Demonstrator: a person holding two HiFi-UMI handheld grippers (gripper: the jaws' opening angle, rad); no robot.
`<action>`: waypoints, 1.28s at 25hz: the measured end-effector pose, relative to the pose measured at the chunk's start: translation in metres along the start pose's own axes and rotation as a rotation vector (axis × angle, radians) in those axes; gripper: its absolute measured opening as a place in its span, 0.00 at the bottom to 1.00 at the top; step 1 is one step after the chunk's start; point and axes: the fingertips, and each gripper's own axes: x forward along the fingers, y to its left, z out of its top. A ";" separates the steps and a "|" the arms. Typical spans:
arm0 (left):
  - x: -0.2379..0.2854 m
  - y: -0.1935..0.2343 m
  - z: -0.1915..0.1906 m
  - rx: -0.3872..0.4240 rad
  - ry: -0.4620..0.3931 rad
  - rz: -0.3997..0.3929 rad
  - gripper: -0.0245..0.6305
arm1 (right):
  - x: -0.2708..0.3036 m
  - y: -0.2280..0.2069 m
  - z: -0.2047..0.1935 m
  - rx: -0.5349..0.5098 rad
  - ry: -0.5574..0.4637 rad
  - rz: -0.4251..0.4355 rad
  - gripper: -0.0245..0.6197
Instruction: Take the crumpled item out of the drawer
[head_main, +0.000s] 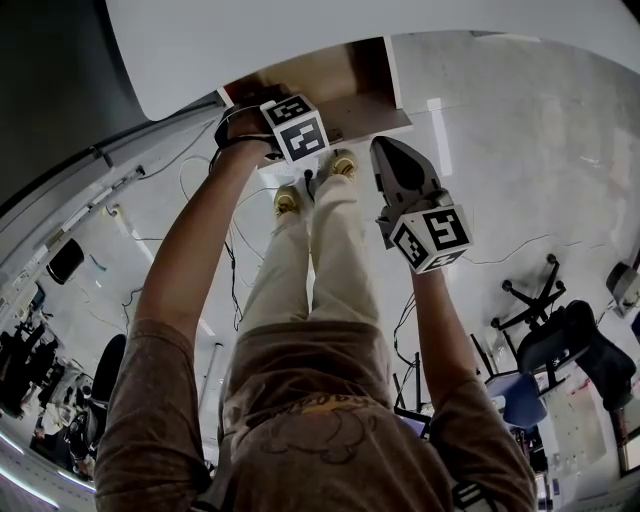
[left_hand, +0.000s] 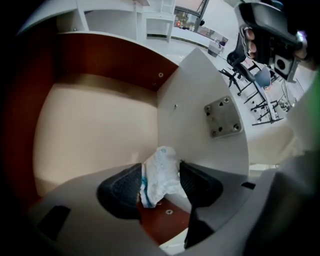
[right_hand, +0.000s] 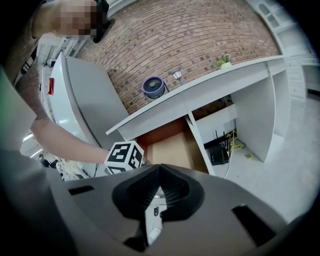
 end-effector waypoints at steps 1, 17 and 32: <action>0.000 0.000 -0.002 -0.003 0.017 -0.009 0.41 | 0.000 0.000 0.000 0.000 0.001 0.003 0.03; 0.007 0.000 -0.001 -0.039 0.002 0.001 0.22 | 0.000 -0.002 0.002 0.021 -0.006 -0.006 0.03; -0.037 0.011 0.018 -0.121 -0.159 0.112 0.11 | -0.017 0.011 0.006 0.010 -0.026 -0.031 0.03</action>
